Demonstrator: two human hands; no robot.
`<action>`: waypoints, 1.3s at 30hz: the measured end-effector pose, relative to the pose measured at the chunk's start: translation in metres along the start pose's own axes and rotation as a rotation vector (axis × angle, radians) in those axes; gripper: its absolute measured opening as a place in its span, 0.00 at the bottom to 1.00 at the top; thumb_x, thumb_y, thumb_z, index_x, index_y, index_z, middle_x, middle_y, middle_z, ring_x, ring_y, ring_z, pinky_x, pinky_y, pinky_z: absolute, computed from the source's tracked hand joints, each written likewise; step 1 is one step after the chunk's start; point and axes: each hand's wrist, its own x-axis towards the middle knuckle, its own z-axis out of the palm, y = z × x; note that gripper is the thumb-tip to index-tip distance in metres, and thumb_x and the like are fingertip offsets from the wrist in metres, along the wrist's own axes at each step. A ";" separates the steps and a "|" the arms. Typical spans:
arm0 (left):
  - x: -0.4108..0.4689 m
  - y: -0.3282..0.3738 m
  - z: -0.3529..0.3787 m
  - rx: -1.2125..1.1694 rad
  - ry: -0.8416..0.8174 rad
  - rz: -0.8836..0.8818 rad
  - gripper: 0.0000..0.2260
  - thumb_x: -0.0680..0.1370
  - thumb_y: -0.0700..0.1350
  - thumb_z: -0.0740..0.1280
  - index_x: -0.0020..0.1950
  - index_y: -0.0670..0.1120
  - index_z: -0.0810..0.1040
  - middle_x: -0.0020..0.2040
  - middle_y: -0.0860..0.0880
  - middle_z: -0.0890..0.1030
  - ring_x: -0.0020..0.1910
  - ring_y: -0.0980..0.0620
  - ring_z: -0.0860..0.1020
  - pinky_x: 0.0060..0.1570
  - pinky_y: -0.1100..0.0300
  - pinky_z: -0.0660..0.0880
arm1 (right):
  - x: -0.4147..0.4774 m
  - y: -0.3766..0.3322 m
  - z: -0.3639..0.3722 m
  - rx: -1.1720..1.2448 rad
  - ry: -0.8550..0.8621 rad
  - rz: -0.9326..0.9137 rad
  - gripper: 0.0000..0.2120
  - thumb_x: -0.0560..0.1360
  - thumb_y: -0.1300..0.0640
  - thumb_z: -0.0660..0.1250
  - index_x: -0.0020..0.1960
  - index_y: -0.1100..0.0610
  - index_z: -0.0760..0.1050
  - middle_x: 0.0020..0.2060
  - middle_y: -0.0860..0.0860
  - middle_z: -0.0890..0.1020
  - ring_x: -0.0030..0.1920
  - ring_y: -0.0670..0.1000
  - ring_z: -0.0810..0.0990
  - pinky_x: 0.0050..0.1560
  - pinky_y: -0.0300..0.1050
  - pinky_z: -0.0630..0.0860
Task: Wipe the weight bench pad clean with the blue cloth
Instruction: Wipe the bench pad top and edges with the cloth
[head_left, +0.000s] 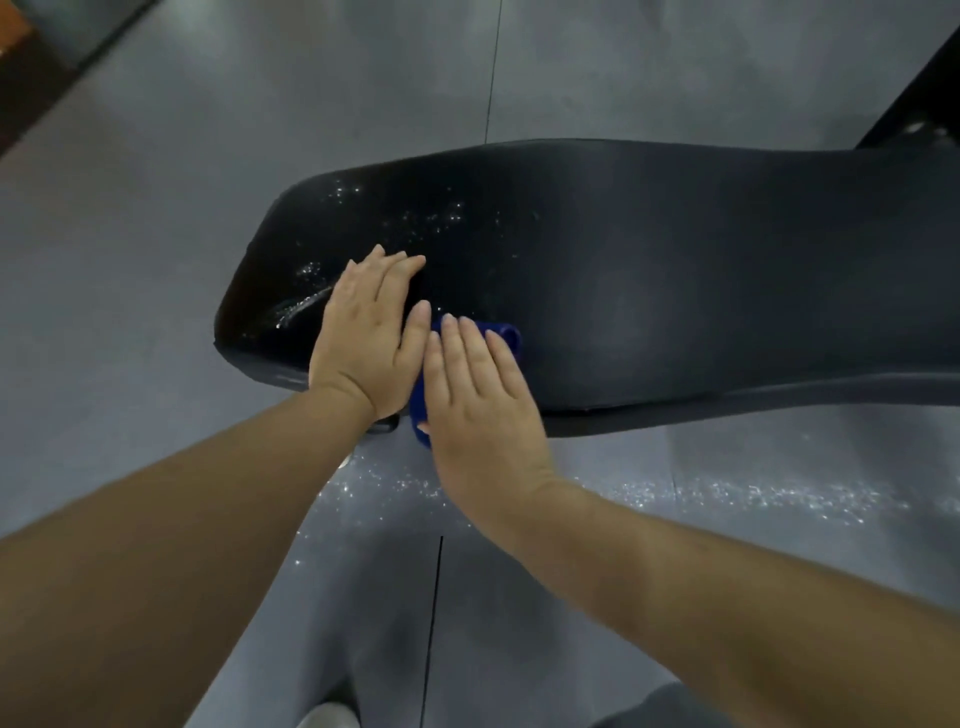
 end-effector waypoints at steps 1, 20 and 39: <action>0.000 0.000 -0.001 -0.019 0.003 0.001 0.23 0.80 0.52 0.49 0.72 0.44 0.66 0.71 0.45 0.70 0.74 0.47 0.60 0.75 0.50 0.50 | -0.002 0.003 -0.001 -0.020 -0.012 0.008 0.34 0.81 0.49 0.53 0.75 0.66 0.40 0.77 0.62 0.49 0.77 0.60 0.47 0.75 0.55 0.42; 0.004 -0.014 -0.028 -0.695 0.042 -0.065 0.19 0.80 0.49 0.50 0.68 0.47 0.71 0.70 0.55 0.67 0.75 0.56 0.55 0.75 0.52 0.50 | -0.010 0.021 -0.014 0.127 -0.078 0.194 0.33 0.79 0.37 0.46 0.76 0.58 0.57 0.75 0.55 0.60 0.76 0.53 0.55 0.73 0.54 0.53; 0.081 -0.138 -0.034 -0.219 -0.201 -0.051 0.18 0.81 0.48 0.55 0.69 0.45 0.73 0.72 0.49 0.70 0.72 0.51 0.65 0.69 0.56 0.60 | 0.061 -0.062 -0.025 0.224 -0.090 0.616 0.26 0.76 0.50 0.49 0.71 0.53 0.69 0.72 0.52 0.69 0.73 0.54 0.65 0.72 0.48 0.56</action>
